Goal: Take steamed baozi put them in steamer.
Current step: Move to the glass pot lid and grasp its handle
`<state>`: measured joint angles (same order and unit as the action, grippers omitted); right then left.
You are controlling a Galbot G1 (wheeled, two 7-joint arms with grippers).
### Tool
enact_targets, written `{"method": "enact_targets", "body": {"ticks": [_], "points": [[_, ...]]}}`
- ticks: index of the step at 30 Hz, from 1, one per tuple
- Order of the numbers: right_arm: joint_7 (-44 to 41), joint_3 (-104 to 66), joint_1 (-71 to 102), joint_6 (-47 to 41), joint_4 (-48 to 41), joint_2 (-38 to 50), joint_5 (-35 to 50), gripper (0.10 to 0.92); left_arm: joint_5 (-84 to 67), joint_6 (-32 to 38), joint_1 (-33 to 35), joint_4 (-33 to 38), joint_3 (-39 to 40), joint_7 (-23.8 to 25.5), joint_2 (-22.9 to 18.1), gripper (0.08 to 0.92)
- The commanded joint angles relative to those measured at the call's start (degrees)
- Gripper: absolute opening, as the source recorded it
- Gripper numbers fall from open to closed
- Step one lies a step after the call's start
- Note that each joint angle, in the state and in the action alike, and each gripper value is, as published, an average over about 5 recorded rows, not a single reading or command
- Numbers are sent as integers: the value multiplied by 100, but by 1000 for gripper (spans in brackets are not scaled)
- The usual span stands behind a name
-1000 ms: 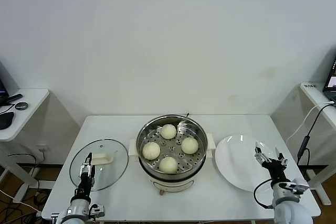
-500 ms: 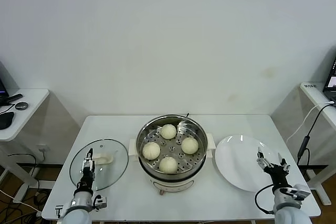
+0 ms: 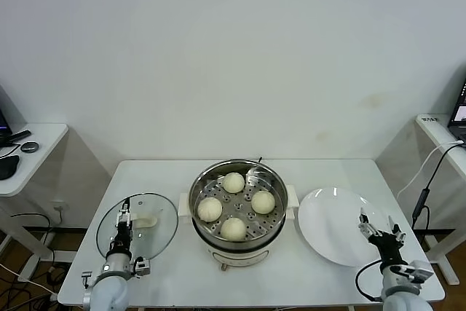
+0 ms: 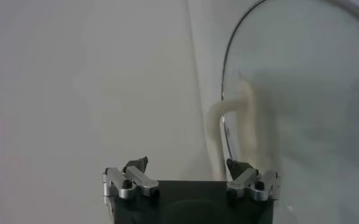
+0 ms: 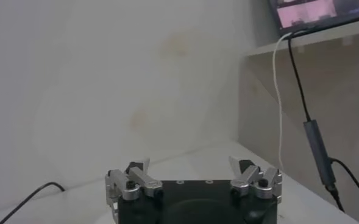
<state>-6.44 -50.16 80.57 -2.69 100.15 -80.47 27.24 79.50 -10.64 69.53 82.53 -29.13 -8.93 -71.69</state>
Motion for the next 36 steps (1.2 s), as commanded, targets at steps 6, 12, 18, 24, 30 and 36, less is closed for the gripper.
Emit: {"method": "enact_targets", "body": {"ticks": [6,12,18,24,30,36], "points": [[0,73,-9,32,-89,-121,-132,823,-212,-103,-507,-486,65,-27,-59,823],[1,107,-30,44,-119,-158,-170,823,-256,-103,-541,-586,25,-52,-131,805],[-1,106,-35,45,-135,-142,-170,823,-369,-233,-467,-501,40,102,-102,658],[-9,136,-41,62,-159,-158,-213,823,-542,-315,-353,-209,15,371,-91,485],[-31,158,-37,71,-164,-163,-287,823,-737,-600,2,476,-29,732,28,312],[-39,208,-46,73,-168,-151,-282,823,-376,-2115,357,1567,40,1380,-32,179]]}}
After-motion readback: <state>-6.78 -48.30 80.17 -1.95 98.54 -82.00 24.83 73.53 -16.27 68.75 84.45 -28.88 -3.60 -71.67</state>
